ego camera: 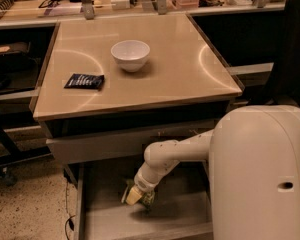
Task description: Place green jalapeno chip bag into middle drawer
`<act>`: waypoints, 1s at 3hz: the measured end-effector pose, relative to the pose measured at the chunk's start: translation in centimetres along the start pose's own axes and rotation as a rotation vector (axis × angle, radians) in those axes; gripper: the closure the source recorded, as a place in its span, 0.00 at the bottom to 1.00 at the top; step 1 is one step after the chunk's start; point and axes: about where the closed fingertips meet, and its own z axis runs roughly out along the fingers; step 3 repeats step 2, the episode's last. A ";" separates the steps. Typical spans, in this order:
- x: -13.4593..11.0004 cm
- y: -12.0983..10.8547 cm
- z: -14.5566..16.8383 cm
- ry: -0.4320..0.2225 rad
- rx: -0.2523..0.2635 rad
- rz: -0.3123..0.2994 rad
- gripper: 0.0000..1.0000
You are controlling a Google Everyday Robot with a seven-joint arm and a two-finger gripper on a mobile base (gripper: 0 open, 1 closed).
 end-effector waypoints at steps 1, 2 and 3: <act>0.0 0.0 0.0 0.000 0.000 0.000 0.00; 0.0 0.0 0.0 0.000 0.000 0.000 0.00; 0.0 0.0 0.0 0.000 0.000 0.000 0.00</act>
Offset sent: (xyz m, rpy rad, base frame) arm 0.0000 0.0000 0.0000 0.0000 0.0000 0.0000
